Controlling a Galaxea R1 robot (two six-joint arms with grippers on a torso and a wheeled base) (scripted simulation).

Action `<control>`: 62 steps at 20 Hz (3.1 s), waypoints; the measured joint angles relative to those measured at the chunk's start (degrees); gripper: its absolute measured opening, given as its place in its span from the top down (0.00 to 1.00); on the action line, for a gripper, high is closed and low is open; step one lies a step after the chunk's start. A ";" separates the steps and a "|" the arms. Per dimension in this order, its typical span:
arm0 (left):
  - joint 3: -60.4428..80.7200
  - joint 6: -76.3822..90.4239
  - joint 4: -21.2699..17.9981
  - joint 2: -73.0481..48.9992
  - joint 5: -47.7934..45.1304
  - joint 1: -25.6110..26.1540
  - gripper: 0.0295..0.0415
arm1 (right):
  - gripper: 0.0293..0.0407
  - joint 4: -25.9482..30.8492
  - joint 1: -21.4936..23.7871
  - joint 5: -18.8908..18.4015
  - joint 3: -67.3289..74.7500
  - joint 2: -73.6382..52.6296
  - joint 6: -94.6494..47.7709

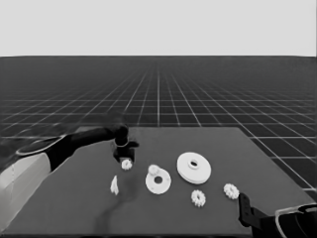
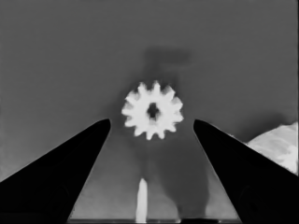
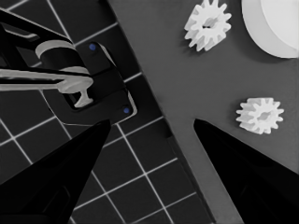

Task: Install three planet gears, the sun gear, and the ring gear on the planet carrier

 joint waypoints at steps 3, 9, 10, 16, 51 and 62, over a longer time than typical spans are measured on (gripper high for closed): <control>-3.96 1.89 1.47 1.65 -2.30 2.78 0.25 | 0.19 0.00 0.00 0.00 0.00 0.00 0.00; -5.01 2.38 1.70 2.00 -2.74 3.17 0.52 | 0.19 0.00 0.00 0.00 0.00 0.00 0.00; -5.06 2.40 1.74 2.00 -2.79 3.16 0.81 | 0.19 0.00 0.00 0.00 0.00 0.00 0.00; -5.09 2.42 1.76 2.04 -2.83 3.16 0.86 | 0.19 0.00 0.00 0.00 0.00 0.00 0.00; 26.51 -35.84 9.65 9.70 7.83 5.86 0.29 | 0.19 0.00 0.00 0.00 0.00 0.00 0.00; 31.81 -39.64 1.30 8.65 9.67 -2.67 0.25 | 0.19 0.00 0.00 0.00 0.00 0.00 0.00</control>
